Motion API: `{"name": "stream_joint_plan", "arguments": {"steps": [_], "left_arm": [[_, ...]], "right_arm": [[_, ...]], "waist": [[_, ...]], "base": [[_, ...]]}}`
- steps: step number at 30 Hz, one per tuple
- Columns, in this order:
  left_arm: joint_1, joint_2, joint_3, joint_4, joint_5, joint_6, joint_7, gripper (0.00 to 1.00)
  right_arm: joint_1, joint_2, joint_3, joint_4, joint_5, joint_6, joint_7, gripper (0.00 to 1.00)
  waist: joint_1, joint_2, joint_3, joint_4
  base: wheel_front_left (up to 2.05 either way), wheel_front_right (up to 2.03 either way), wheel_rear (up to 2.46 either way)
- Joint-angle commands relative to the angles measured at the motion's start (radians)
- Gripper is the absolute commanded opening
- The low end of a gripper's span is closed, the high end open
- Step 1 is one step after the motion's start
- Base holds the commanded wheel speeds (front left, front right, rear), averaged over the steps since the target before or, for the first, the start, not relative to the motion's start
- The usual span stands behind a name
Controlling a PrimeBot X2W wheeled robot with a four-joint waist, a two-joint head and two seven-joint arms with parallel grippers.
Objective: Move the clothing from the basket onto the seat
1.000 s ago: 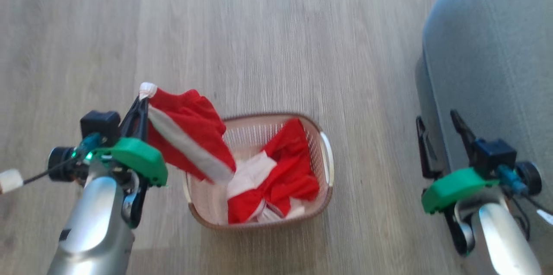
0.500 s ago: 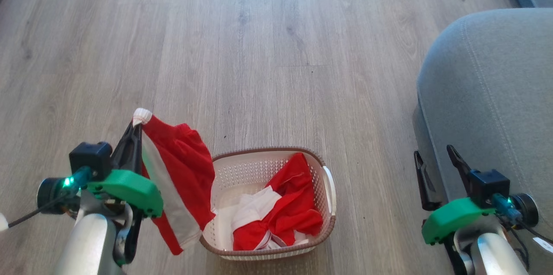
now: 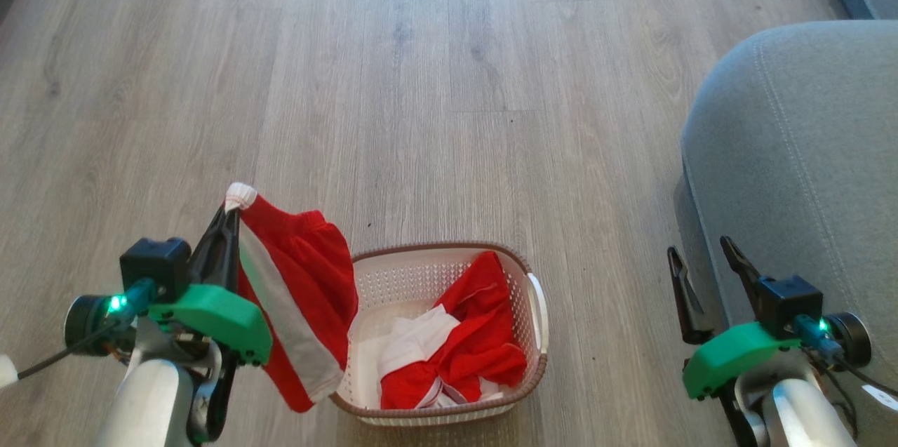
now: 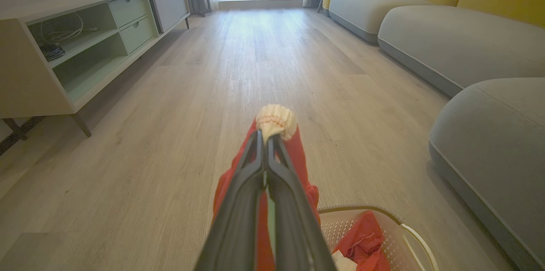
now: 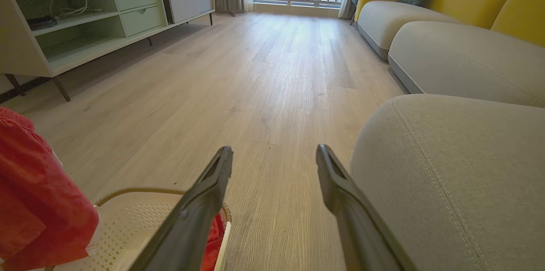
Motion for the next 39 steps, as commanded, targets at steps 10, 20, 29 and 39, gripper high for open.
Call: {"name": "stream_joint_plan", "arguments": {"steps": [10, 20, 29, 39], "left_arm": [[-0.036, 0.038, 0.023, -0.055, -0.008, 0.011, 0.004, 0.00], [-0.051, 0.039, -0.009, -0.073, -0.010, -0.008, 0.017, 0.00], [-0.111, -0.008, -0.114, -0.115, -0.005, -0.060, 0.051, 0.00], [-0.159, -0.079, -0.240, -0.122, 0.010, -0.108, 0.064, 0.00]], "right_arm": [[-0.024, -0.016, 0.031, -0.028, 0.000, 0.000, -0.009, 1.00], [-0.072, -0.043, 0.238, -0.044, 0.061, 0.000, -0.009, 1.00], [-0.249, -0.089, 0.658, -0.042, 0.217, 0.000, -0.009, 1.00], [-0.387, -0.098, 0.865, -0.006, 0.338, 0.000, -0.009, 1.00]], "waist": [[0.0001, 0.0000, 0.001, -0.008], [0.0001, 0.0000, 0.000, -0.011], [0.0001, 0.0000, -0.008, 0.008], [0.0001, 0.0000, -0.016, 0.034]], "base": [[0.00, 0.00, 0.00], [0.00, 0.00, 0.00], [0.00, 0.00, 0.00], [0.00, 0.00, 0.00]]}}
